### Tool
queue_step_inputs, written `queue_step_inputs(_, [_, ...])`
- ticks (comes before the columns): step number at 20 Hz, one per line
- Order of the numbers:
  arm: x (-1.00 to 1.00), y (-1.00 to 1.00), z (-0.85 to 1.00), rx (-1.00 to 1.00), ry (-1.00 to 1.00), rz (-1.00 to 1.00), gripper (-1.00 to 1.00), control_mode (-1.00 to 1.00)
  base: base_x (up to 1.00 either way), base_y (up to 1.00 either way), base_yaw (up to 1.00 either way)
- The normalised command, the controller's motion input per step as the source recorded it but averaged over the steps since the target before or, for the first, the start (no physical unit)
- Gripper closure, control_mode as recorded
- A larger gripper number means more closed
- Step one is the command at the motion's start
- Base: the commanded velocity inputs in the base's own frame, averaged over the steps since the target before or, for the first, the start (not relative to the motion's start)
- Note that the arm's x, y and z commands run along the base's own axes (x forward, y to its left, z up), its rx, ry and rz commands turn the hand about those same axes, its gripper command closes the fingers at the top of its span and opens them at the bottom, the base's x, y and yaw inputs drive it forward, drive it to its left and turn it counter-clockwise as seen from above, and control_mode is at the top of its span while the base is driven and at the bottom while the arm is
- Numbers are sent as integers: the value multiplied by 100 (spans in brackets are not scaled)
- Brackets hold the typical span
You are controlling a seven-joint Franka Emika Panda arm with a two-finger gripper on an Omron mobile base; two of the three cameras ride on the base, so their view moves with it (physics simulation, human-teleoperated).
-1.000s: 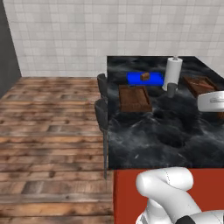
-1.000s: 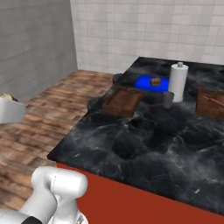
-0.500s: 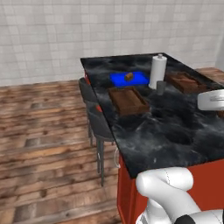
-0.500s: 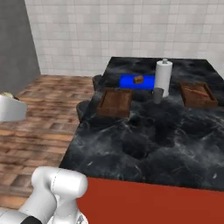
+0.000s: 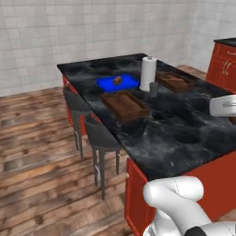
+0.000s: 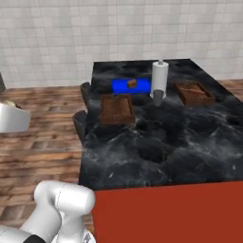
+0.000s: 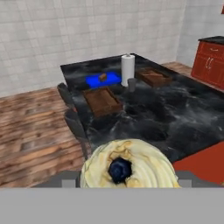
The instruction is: Take the cupcake and cake from the fridge and place them on the empty tray on the dining counter.
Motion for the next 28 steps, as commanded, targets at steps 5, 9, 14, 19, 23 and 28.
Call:
queue_step_inputs(5, [0, 0, 0, 0, 0, 0, 100, 100, -43, 100, -20])
queue_step_inputs(9, [0, 0, 0, 0, 0, 0, 100, 100, 63, 100, -29])
queue_step_inputs(14, [0, 0, 0, 0, 0, 0, 100, 100, 100, 79, -36])
queue_step_inputs(19, [0, 0, 0, 0, 0, 0, 100, 100, 100, 67, -45])
queue_step_inputs(23, [0, 0, 0, 0, 0, 0, 100, 100, 100, 75, -45])
queue_step_inputs(28, [0, 0, 0, 0, 0, 0, 100, 100, 100, 84, -49])
